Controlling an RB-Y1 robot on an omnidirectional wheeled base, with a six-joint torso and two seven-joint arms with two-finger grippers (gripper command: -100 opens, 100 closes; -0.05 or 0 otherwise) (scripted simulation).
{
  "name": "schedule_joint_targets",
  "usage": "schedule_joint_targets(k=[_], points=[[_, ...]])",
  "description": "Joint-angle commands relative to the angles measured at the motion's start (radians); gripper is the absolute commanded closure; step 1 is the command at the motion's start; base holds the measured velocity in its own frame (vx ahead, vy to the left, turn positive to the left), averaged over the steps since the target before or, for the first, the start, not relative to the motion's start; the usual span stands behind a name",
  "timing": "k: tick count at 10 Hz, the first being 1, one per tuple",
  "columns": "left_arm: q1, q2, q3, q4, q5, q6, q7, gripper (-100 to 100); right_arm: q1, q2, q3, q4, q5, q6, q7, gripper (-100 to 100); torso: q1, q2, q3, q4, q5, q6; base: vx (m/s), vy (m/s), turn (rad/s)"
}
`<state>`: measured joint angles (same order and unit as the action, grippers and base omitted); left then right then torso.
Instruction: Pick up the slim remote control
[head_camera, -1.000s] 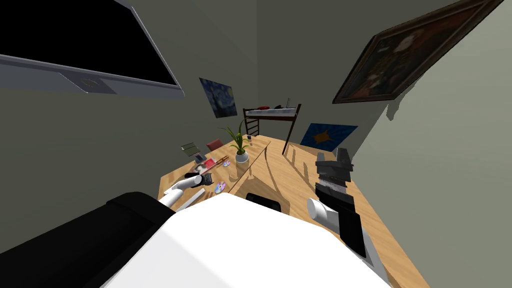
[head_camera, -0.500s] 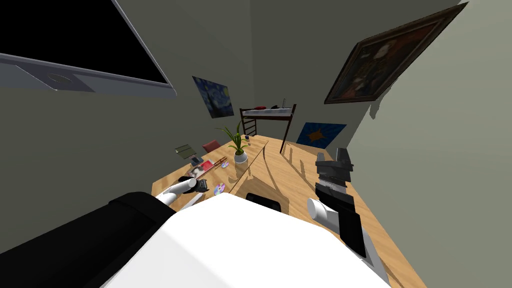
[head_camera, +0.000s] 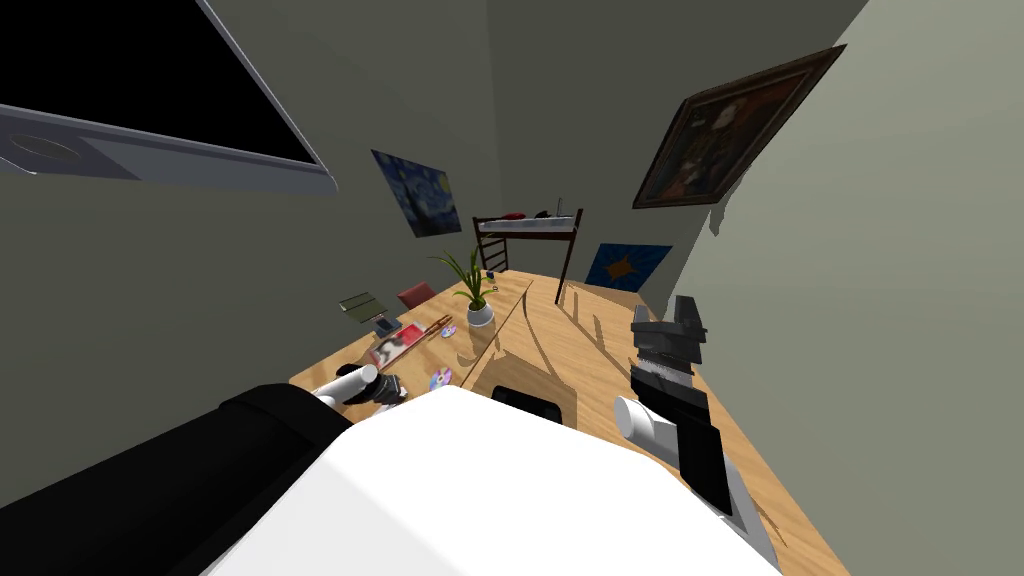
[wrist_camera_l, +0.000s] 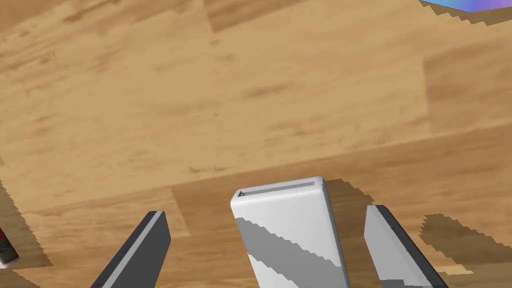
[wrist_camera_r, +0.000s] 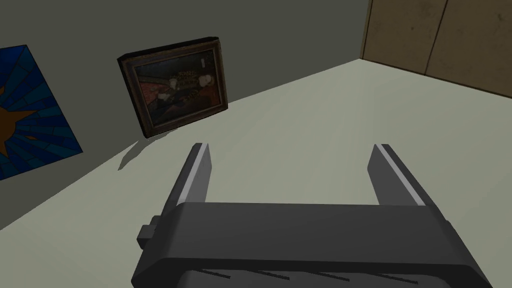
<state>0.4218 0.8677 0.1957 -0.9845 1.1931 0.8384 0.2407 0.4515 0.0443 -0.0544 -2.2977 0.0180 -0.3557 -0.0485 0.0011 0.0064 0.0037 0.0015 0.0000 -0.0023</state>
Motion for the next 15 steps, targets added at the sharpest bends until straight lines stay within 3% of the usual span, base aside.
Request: schedule_joint_targets(k=[1,2,5,6,7,8,9,12,14,15], points=[[0.027,0.001,0.001,-0.040,-0.009,0.006,0.034,-100,0.000,0.000,0.000,0.000,0.000,0.000,0.000,0,0.000,0.000,0.000,0.000,0.000,0.000,-0.012,0.015,-0.003],[0.053,0.014,-0.008,0.006,0.043,0.047,0.036,-100,0.000,0.000,0.000,0.000,0.000,0.000,0.000,0,-0.001,-0.001,-0.001,0.000,0.000,0.000,-0.042,0.057,-0.185],[0.087,0.024,-0.021,0.059,0.103,0.090,0.036,-100,0.000,0.000,0.000,0.000,0.000,0.000,0.000,0,0.003,0.002,0.001,0.001,0.001,0.000,-0.079,0.081,-0.109],[0.074,0.024,-0.020,0.047,0.087,0.082,0.038,-100,0.000,0.000,0.000,0.000,0.000,0.000,0.000,0,0.003,0.002,0.001,0.001,0.001,0.000,-0.034,0.033,-0.017],[0.076,0.024,-0.021,0.047,0.089,0.085,0.042,0,0.000,0.000,0.000,0.000,0.000,0.000,0.000,0,0.001,0.000,0.000,0.000,0.000,0.000,-0.007,0.006,0.002],[0.026,0.001,0.001,0.072,0.038,0.104,0.044,-100,0.000,0.000,0.000,0.000,0.000,0.000,0.000,0,-0.001,-0.002,-0.001,0.000,0.000,0.000,-0.040,0.018,0.092],[0.017,0.001,0.001,0.072,0.022,0.104,0.044,-100,0.000,0.000,0.000,0.000,0.000,0.000,0.000,0,-0.001,-0.001,-0.001,0.000,0.000,0.000,-0.045,0.013,0.046],[-0.076,-0.046,0.045,0.121,-0.074,0.143,0.049,-100,0.000,0.000,0.000,0.000,0.000,0.000,0.000,0,-0.001,0.000,0.000,0.000,0.000,0.000,-0.060,0.018,0.076],[-0.101,-0.046,0.045,0.121,-0.111,0.143,0.049,-100,0.000,0.000,0.000,0.000,0.000,0.000,0.000,0,-0.002,-0.001,0.000,0.000,0.000,0.000,-0.030,0.005,0.007],[-0.149,-0.070,0.067,0.145,-0.149,0.162,0.051,-100,0.000,0.000,0.000,0.000,0.000,0.000,0.000,0,-0.002,-0.002,-0.001,0.000,0.000,0.000,-0.041,0.011,0.079]])
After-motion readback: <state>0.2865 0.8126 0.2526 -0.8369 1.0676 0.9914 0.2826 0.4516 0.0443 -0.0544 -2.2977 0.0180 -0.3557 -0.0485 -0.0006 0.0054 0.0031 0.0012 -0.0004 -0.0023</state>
